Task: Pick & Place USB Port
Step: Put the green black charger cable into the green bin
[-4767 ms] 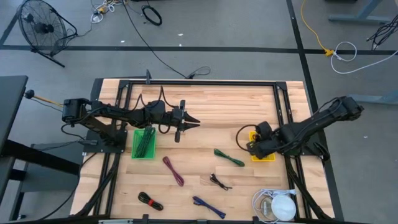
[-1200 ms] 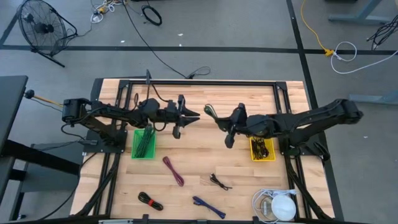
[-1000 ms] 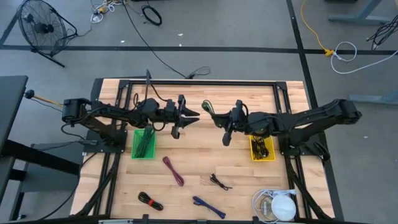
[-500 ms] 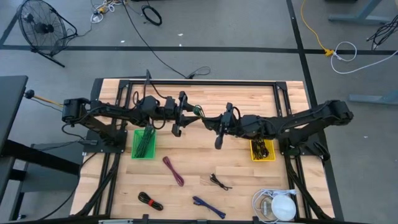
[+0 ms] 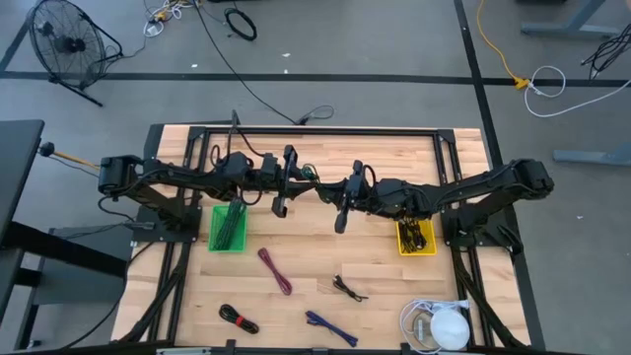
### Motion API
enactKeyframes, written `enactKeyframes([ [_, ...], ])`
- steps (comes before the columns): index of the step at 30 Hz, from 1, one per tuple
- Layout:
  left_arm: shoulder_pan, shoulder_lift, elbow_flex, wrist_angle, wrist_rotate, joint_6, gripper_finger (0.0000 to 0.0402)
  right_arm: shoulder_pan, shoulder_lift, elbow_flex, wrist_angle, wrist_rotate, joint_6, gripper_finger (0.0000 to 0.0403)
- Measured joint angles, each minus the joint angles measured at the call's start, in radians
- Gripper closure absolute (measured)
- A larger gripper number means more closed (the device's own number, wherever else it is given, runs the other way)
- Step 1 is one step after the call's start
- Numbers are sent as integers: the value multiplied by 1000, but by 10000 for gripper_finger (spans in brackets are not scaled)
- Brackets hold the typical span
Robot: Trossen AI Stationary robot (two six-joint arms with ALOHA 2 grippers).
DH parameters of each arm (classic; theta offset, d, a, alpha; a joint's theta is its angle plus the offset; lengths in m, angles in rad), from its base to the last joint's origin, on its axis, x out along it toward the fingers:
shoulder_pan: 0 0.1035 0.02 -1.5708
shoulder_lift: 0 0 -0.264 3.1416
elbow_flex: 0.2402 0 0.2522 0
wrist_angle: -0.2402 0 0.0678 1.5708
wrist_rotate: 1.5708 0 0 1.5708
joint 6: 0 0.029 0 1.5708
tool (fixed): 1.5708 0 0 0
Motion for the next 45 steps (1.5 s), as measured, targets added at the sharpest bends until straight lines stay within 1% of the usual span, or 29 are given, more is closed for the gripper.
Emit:
enactKeyframes([
  [1,0,0,0,-1,7,12,361,0,0,0,0,-1,-1,397],
  [2,1,0,0,-2,17,24,377,-2,0,0,1,-12,-2,397],
  [6,1,0,0,-4,14,22,382,-6,0,0,-9,-24,-1,395],
  [7,2,0,0,-4,16,23,382,-6,0,0,-8,-26,-1,389],
  [9,3,0,0,-8,18,22,382,-6,-1,0,-12,-28,-1,364],
  [13,3,0,0,-24,13,22,382,-6,-19,0,-37,-31,-1,300],
  [17,6,-30,-6,-82,9,22,382,-8,-58,0,-121,-26,7,252],
  [18,8,-45,-6,-118,9,21,382,-7,-72,0,-158,-9,20,244],
  [22,17,-151,-6,-372,-2,16,383,-7,-129,2,-325,84,84,227],
  [24,16,-225,-7,-569,-33,16,383,-7,-151,2,-405,119,123,227],
  [25,10,-260,-8,-659,-64,15,383,-8,-162,2,-446,135,141,228],
  [27,-7,-335,-6,-836,-175,7,383,-7,-179,2,-506,156,163,232],
  [29,-33,-416,-7,-1017,-288,-42,383,-7,-191,2,-543,156,183,238],
  [33,-124,-541,-8,-1286,-479,-168,383,-7,-196,2,-559,173,176,248],
  [37,-236,-643,-7,-1496,-651,-357,383,-7,-196,2,-561,208,151,256],
  [40,-329,-694,-7,-1678,-760,-536,383,-7,-196,1,-566,223,141,260],
  [45,-475,-726,-7,-1918,-861,-857,383,-7,-196,1,-573,224,132,262],
])
